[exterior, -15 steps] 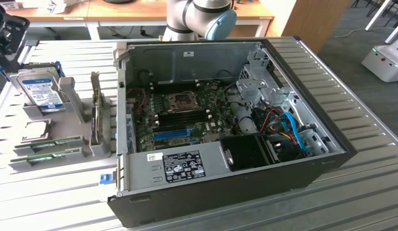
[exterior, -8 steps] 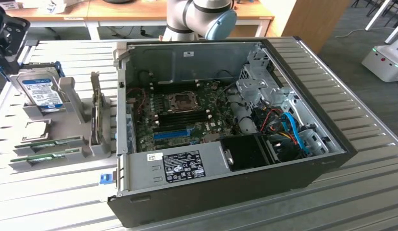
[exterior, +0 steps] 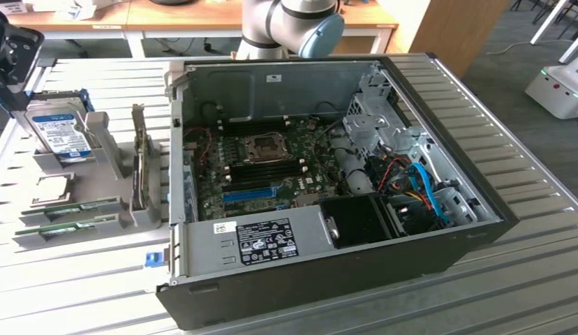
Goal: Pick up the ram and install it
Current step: 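Reach for the ram, then pick up the ram and move it above insertion slot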
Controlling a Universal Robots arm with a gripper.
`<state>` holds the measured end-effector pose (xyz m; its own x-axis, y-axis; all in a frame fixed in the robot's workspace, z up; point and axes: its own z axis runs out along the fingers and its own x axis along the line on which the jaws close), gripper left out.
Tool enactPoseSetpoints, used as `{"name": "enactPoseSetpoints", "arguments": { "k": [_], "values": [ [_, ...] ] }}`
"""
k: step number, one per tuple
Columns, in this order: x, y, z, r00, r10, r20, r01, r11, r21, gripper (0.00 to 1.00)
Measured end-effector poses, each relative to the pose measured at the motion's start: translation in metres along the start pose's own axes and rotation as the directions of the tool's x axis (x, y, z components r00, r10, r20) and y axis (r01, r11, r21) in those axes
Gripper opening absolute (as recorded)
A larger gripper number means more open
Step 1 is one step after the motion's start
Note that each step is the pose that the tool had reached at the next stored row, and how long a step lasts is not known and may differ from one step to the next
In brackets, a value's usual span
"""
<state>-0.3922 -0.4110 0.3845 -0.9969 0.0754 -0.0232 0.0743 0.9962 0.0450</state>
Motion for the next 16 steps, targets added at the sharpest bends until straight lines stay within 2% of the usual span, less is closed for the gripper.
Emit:
{"name": "enactPoseSetpoints", "arguments": {
  "k": [16],
  "values": [
    [-0.0008, -0.0021, -0.0001, 1.0000, 0.000, 0.0001, 0.000, 1.0000, 0.0000, 0.11]
  ]
}}
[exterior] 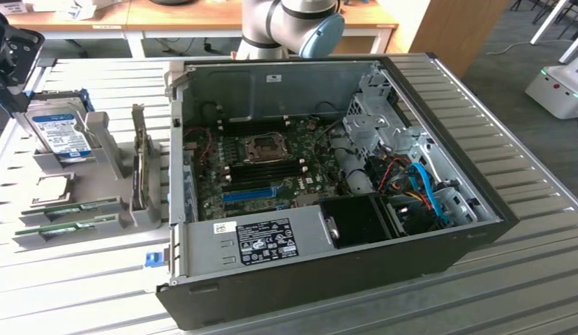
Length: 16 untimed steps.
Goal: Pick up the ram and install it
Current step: 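Pick up the ram and move it above insertion slot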
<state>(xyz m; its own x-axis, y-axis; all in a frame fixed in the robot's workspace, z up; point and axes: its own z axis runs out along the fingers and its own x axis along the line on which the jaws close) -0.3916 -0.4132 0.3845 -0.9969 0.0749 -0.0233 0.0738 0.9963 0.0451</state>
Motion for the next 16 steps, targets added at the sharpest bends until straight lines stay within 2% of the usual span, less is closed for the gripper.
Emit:
{"name": "enactPoseSetpoints", "arguments": {
  "k": [6, 12, 16],
  "values": [
    [0.0000, 0.0000, 0.0000, 0.9999, -0.015, -0.0007, 0.015, 0.9999, -0.0003, 0.11],
    [0.0000, 0.0000, 0.0000, 0.9984, -0.056, -0.0025, 0.056, 0.9984, -0.0014, 0.11],
    [0.0000, 0.0000, 0.0000, 0.9954, -0.096, -0.0042, 0.096, 0.9954, -0.0025, 0.11]
  ]
}}
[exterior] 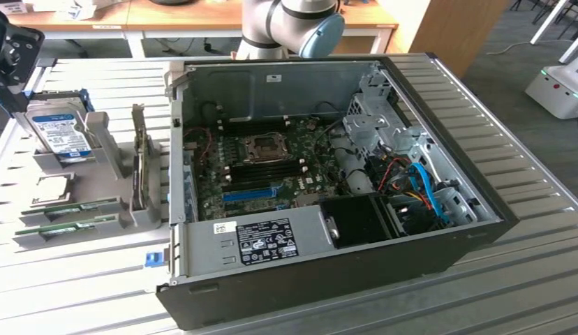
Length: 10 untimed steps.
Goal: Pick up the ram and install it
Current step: 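Pick up the ram and move it above insertion slot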
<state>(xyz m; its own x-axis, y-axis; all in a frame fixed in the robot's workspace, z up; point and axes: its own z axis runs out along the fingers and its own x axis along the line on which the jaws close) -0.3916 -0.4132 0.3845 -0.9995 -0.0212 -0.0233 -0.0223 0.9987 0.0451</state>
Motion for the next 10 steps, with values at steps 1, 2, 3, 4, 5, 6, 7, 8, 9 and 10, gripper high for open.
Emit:
{"name": "enactPoseSetpoints", "arguments": {
  "k": [1, 2, 3, 4, 5, 6, 7, 8, 9, 10],
  "values": [
    [0.0000, 0.0000, 0.0000, 0.9999, -0.011, -0.0005, 0.011, 0.9999, -0.0003, 0.11],
    [0.0000, 0.0000, 0.0000, 0.9997, -0.023, -0.0010, 0.023, 0.9997, -0.0005, 0.11],
    [0.0000, 0.0000, 0.0000, 0.9994, -0.035, -0.0015, 0.035, 0.9994, -0.0008, 0.11],
    [0.0000, 0.0000, 0.0000, 0.9988, -0.048, -0.0022, 0.048, 0.9988, -0.0011, 0.11],
    [0.0000, 0.0000, 0.0001, 0.9981, -0.061, -0.0027, 0.061, 0.9981, -0.0015, 0.11],
    [0.0000, 0.0000, 0.0001, 0.9972, -0.074, -0.0033, 0.074, 0.9972, -0.0018, 0.11],
    [0.0000, 0.0000, 0.0001, 0.9961, -0.088, -0.0038, 0.088, 0.9961, -0.0023, 0.11],
    [0.0000, 0.0000, 0.0001, 0.9947, -0.103, -0.0045, 0.103, 0.9947, -0.0026, 0.11],
    [0.0000, 0.0000, 0.0001, 0.9930, -0.118, -0.0052, 0.118, 0.9930, -0.0031, 0.11],
    [0.0000, 0.0000, 0.0001, 0.9910, -0.134, -0.0059, 0.134, 0.9910, -0.0035, 0.11]
  ]
}}
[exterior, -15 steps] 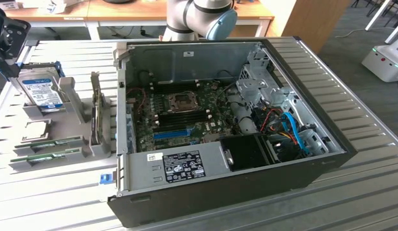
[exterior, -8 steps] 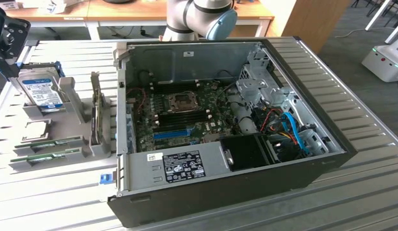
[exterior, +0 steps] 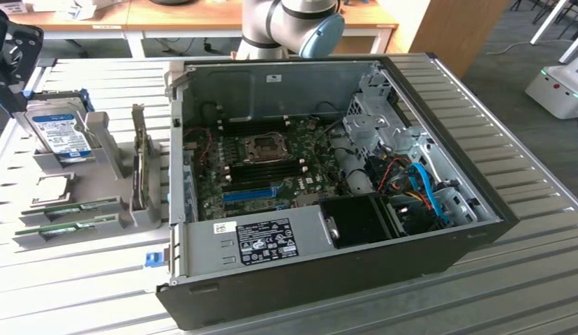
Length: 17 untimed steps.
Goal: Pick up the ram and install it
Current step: 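Pick up the ram and move it above insertion slot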
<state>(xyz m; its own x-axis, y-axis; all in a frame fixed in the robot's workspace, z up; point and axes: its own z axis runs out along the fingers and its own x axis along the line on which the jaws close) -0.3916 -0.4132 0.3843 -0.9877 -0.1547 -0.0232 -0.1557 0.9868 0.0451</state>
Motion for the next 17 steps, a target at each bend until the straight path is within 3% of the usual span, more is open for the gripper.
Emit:
{"name": "enactPoseSetpoints", "arguments": {
  "k": [5, 9, 13, 17],
  "values": [
    [0.0000, 0.0000, 0.0001, 0.9967, -0.081, -0.0036, 0.081, 0.9967, -0.0020, 0.11],
    [0.0000, 0.0000, 0.0002, 0.9894, -0.145, -0.0062, 0.145, 0.9895, -0.0038, 0.11],
    [0.0000, 0.0000, 0.0002, 0.9776, -0.210, -0.0090, 0.210, 0.9776, -0.0059, 0.11],
    [0.0000, 0.0000, 0.0003, 0.9607, -0.277, -0.0116, 0.277, 0.9608, -0.0082, 0.11]
  ]
}}
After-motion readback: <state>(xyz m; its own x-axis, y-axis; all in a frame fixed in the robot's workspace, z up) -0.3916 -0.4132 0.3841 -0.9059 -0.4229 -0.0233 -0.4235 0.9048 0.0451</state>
